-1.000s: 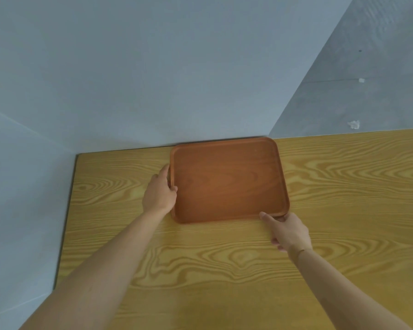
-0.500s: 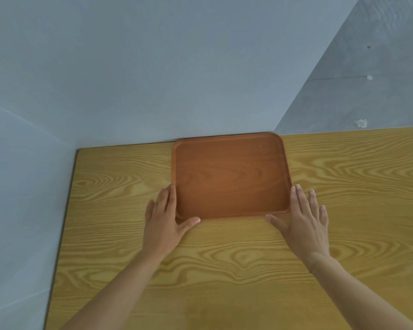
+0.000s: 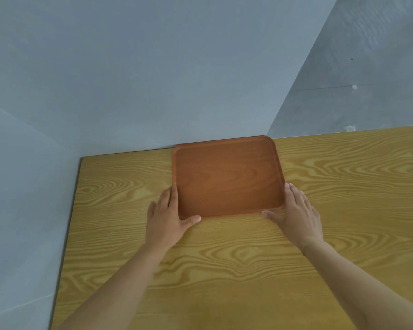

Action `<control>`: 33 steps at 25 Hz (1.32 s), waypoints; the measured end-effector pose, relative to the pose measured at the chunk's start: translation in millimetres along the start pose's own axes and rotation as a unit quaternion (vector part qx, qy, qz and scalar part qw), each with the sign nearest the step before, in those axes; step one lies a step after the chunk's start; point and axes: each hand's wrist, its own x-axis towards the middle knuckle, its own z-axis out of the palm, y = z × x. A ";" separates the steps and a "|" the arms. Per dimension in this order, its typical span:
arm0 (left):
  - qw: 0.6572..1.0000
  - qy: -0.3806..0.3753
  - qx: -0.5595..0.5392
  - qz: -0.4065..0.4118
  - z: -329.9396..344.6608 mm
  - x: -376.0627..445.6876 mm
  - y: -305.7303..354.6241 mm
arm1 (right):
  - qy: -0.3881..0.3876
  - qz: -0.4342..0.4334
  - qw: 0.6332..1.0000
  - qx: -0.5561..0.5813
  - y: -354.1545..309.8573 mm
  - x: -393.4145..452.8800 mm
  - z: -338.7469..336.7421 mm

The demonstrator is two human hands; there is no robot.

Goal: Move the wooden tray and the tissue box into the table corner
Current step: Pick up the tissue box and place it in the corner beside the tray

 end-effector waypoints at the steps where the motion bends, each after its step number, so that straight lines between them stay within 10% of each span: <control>1: 1.000 -0.014 0.009 -0.008 -5.1 1.0 3.7 | -0.008 0.009 1.000 0.013 -2.4 -0.6 -4.6; 9: 0.998 -0.043 -0.017 0.037 -46.5 -0.7 42.4 | -0.042 -0.006 0.999 -0.012 -3.1 -52.0 -49.3; 16: 0.958 -0.227 0.048 0.166 -63.0 -28.3 131.2 | -0.104 0.032 0.992 -0.059 73.5 -127.8 -89.2; 33: 0.886 -0.246 0.131 0.371 -18.9 -218.0 408.8 | 0.059 0.161 0.983 0.059 336.4 -381.0 -148.3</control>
